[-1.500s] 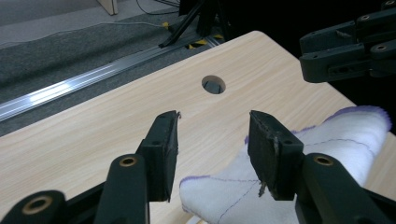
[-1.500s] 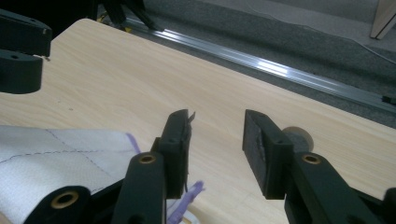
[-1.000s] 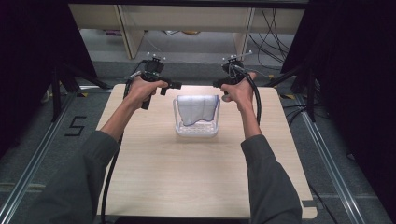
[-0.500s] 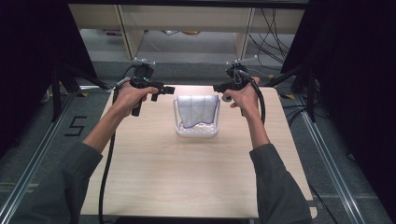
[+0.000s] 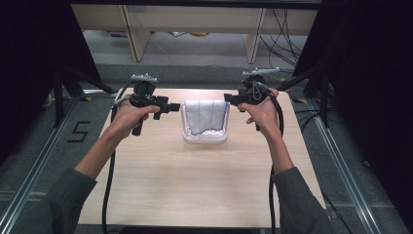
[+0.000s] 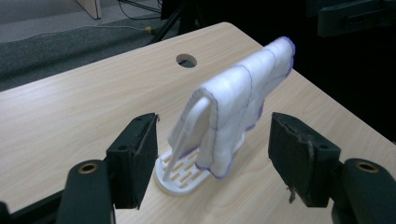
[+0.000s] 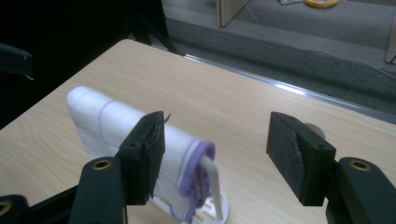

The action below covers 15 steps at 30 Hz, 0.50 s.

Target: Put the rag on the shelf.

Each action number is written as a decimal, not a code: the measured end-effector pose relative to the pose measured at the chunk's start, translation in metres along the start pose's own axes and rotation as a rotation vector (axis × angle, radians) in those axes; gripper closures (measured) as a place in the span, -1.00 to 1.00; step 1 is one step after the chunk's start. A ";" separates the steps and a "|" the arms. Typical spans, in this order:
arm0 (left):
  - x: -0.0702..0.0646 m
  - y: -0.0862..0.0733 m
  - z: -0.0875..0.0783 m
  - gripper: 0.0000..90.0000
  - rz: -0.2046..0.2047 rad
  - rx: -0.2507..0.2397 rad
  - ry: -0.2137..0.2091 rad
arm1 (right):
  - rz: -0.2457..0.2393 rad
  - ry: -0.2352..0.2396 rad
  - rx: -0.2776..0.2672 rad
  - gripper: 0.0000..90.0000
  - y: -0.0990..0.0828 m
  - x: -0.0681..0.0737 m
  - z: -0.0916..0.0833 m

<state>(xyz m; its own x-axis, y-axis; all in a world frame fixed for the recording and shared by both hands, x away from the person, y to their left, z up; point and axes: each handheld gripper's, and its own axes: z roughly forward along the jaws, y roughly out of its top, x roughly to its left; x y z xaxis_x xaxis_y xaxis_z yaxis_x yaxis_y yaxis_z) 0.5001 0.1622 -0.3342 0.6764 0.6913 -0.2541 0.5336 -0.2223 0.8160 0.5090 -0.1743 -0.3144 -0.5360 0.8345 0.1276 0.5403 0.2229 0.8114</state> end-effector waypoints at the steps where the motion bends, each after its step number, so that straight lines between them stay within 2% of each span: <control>1: 0.000 -0.006 -0.002 -0.28 -0.007 0.000 -0.008 | 0.013 -0.003 0.000 -0.16 -0.002 0.002 -0.003; 2: -0.001 -0.009 -0.002 -0.28 -0.011 0.002 -0.011 | -0.004 0.005 -0.006 -0.16 -0.004 0.002 -0.005; 5: -0.002 -0.015 -0.004 -0.28 -0.007 0.002 -0.013 | -0.008 0.008 -0.007 -0.16 -0.010 0.006 -0.010; 6: -0.003 -0.017 -0.004 -0.29 -0.008 0.001 -0.016 | -0.024 0.002 -0.009 -0.16 -0.012 0.007 -0.012; 12: -0.010 -0.024 -0.009 -0.30 0.020 -0.007 -0.010 | -0.010 0.009 -0.012 -0.15 -0.021 0.006 -0.018; 13: -0.013 -0.028 -0.010 -0.30 0.010 -0.013 -0.030 | 0.002 0.012 -0.016 -0.15 -0.025 0.006 -0.021; 15: -0.015 -0.031 -0.010 -0.30 0.017 -0.014 -0.038 | -0.009 0.020 -0.018 -0.15 -0.029 0.006 -0.022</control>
<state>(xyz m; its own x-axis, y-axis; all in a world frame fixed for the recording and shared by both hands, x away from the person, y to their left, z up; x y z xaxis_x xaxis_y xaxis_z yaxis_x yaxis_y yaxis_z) 0.4679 0.1656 -0.3505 0.7046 0.6606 -0.2592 0.5147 -0.2242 0.8275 0.4759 -0.1870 -0.3243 -0.5535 0.8224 0.1313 0.5239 0.2213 0.8225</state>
